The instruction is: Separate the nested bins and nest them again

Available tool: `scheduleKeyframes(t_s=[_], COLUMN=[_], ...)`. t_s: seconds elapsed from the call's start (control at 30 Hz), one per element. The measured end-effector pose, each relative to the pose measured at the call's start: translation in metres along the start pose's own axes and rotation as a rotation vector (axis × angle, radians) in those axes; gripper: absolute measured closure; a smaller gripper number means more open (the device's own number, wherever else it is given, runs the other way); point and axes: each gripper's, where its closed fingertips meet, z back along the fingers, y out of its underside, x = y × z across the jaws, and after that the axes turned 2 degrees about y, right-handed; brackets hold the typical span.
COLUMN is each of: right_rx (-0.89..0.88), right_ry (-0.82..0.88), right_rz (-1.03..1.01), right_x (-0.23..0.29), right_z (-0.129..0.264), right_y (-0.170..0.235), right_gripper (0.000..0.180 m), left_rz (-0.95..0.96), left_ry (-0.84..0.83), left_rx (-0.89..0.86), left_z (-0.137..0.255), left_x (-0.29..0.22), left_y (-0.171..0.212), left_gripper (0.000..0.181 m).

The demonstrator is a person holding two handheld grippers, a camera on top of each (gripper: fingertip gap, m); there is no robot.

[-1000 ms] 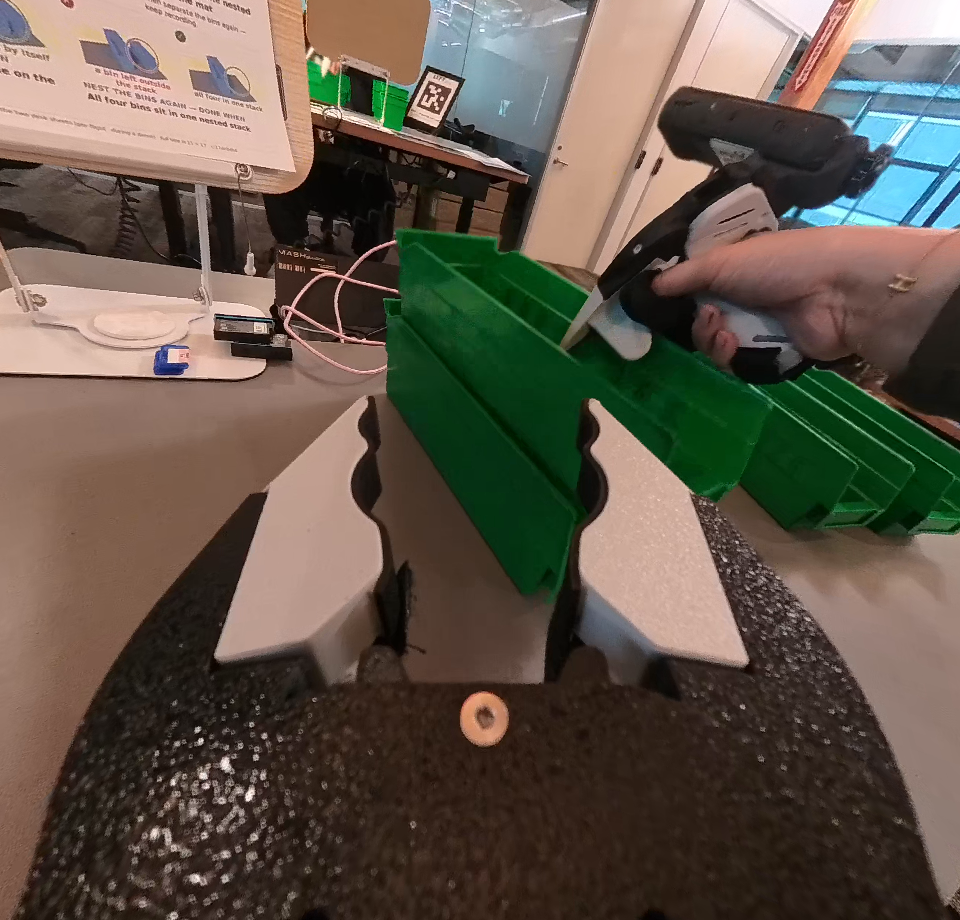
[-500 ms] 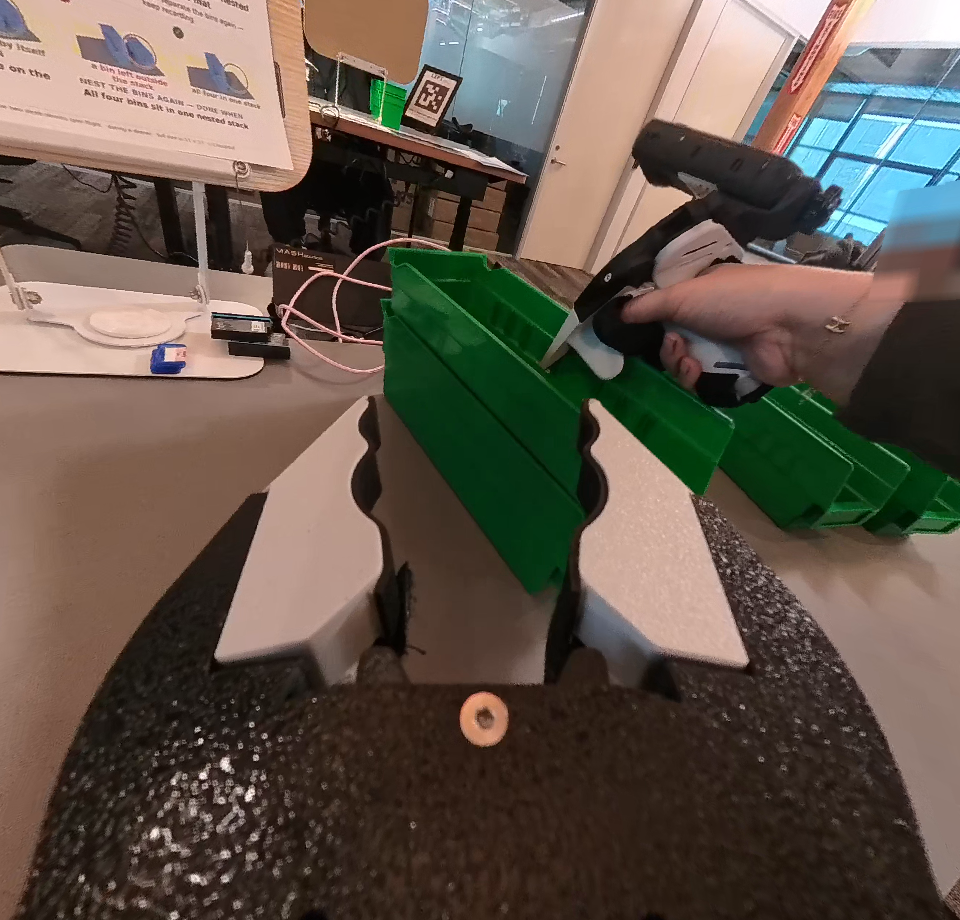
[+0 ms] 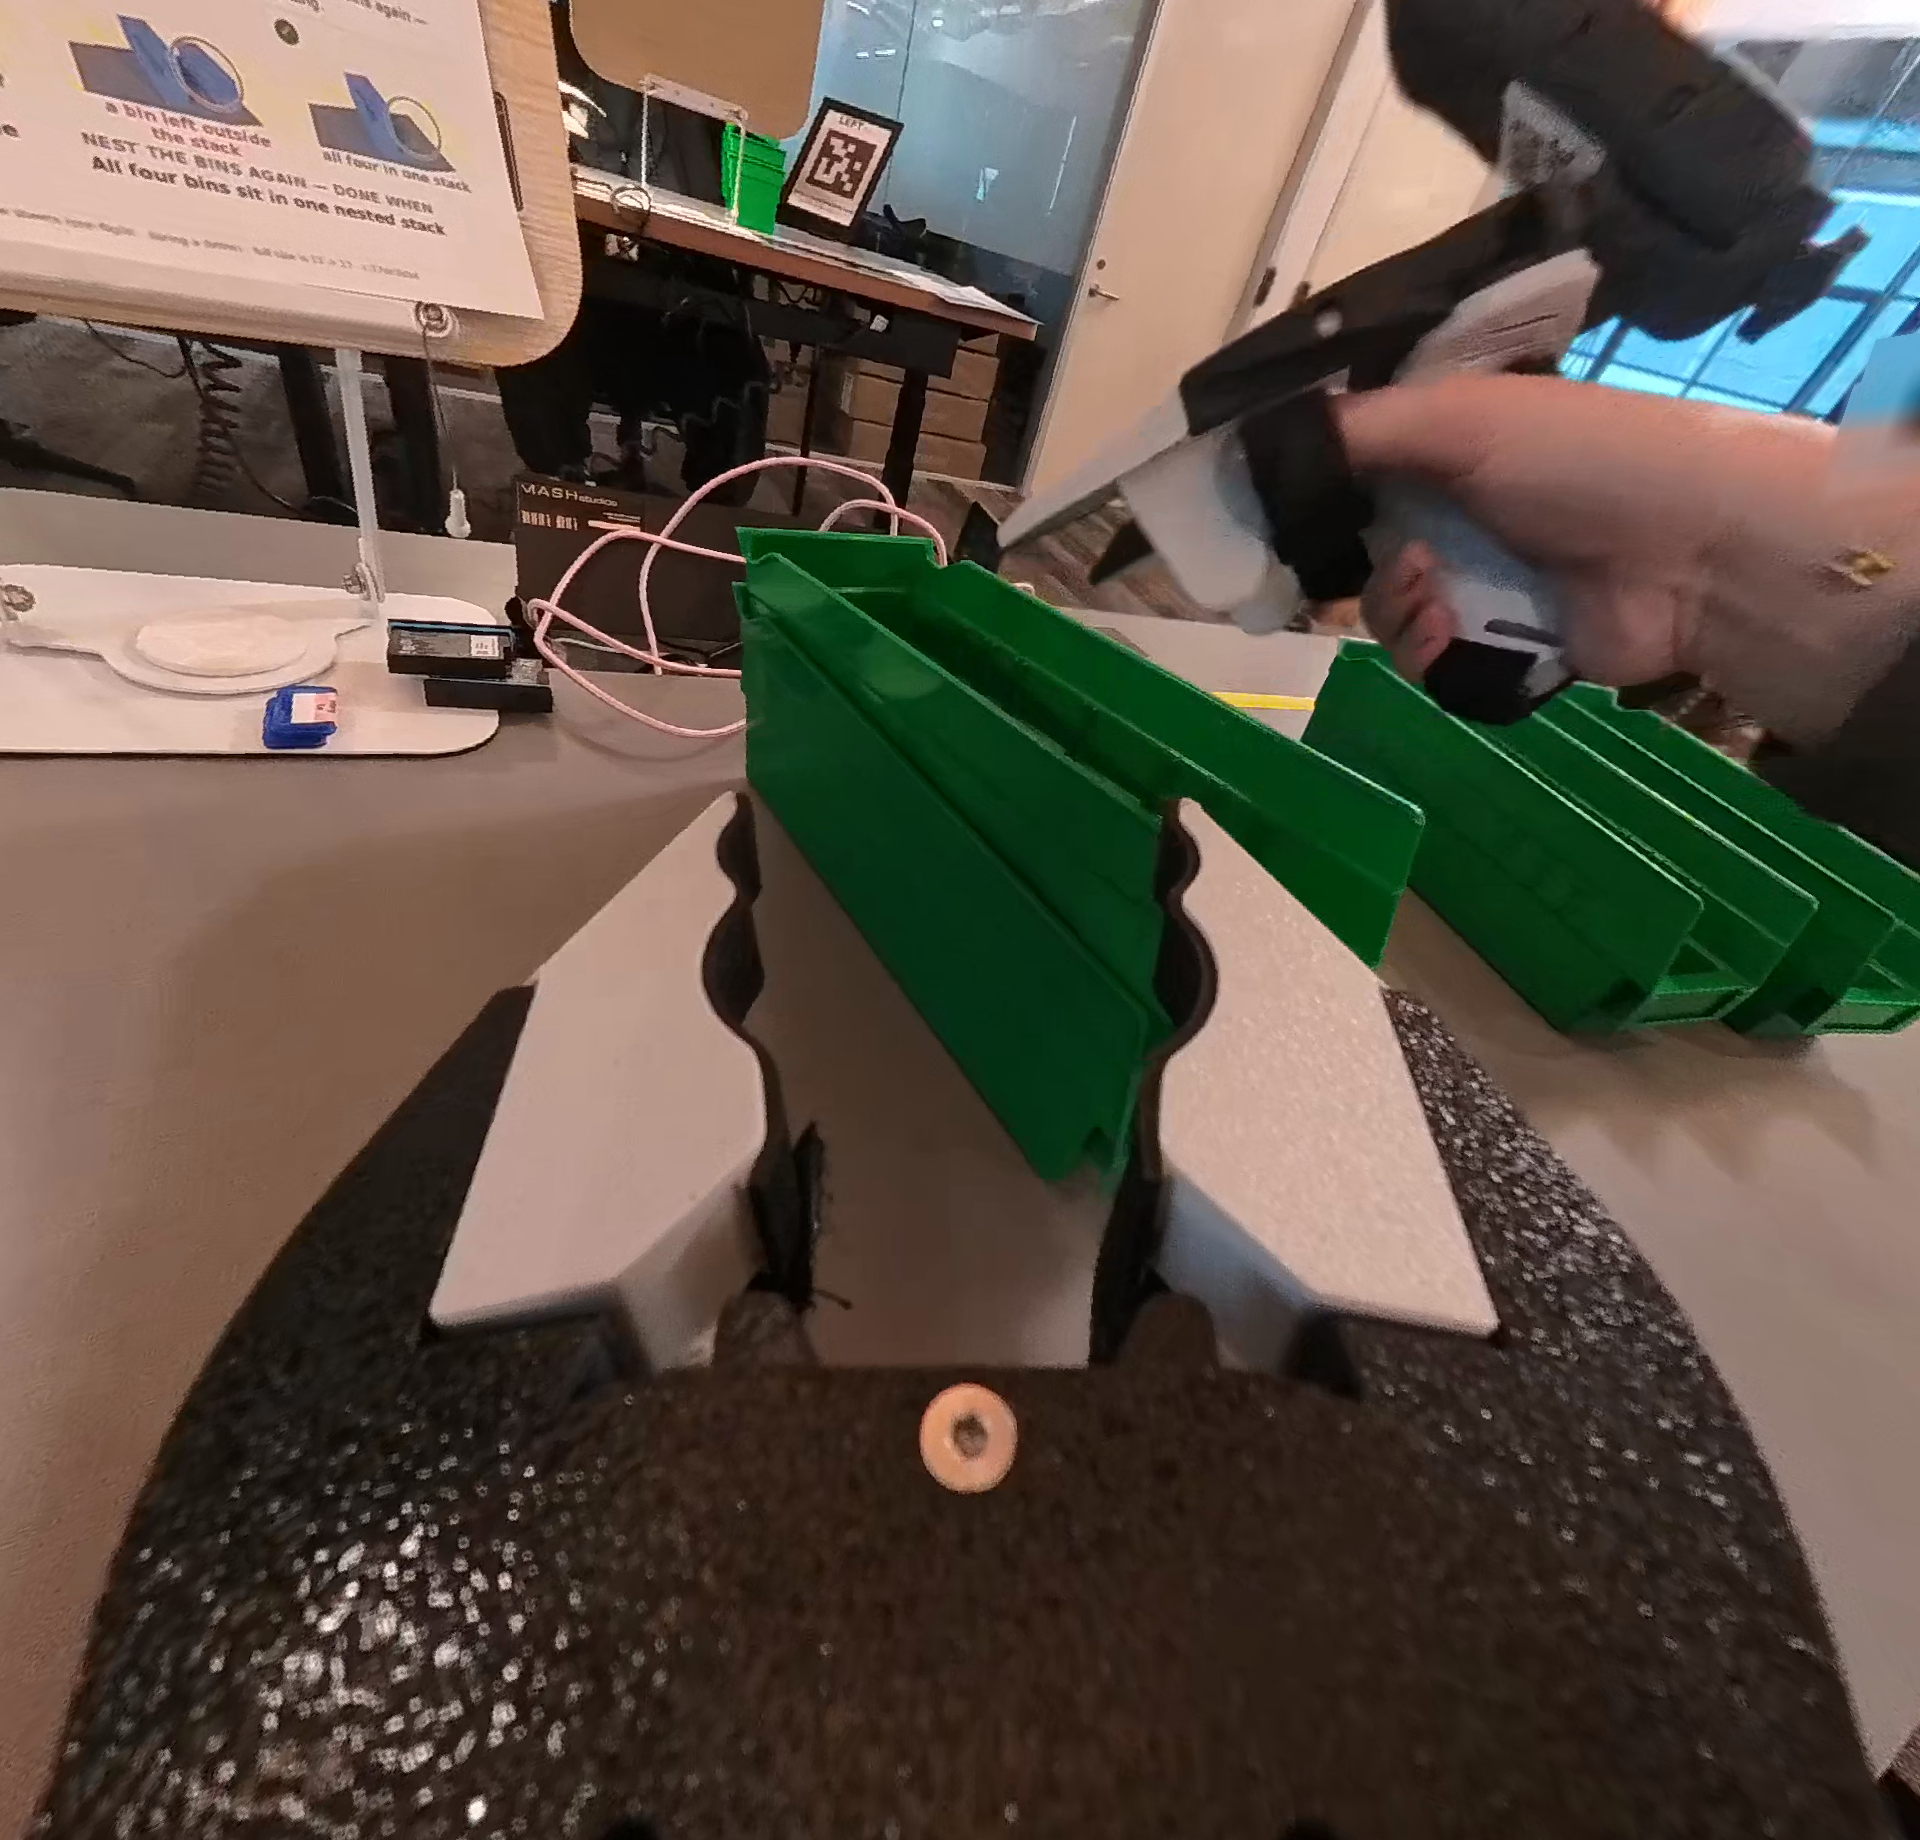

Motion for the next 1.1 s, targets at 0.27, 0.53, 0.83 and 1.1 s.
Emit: scheduleKeyframes(t_s=[0.27, 0.53, 0.83, 1.1], right_rx=[0.125, 0.384, 0.298, 0.227], right_ry=[-0.322, -0.057, -0.003, 0.172], right_rz=[1.049, 1.462, 1.337, 1.357], right_x=[0.057, 0.033, 0.046, 0.048], right_z=[0.037, 0.019, 0.010, 0.005], right_y=[0.121, 0.171, 0.168, 0.160], right_gripper=[0.122, 0.151, 0.154, 0.152], left_rz=[-0.002, 0.004, -0.003, -0.002], left_ry=[-0.002, -0.017, -0.011, -0.016], left_rx=[-0.019, 0.007, 0.025, 0.029], left_z=[0.003, -0.002, -0.006, -0.006], left_x=[-0.001, 0.005, 0.002, 0.004], left_y=[-0.006, 0.002, 0.006, 0.007], left_gripper=[0.105, 0.105, 0.105, 0.105])
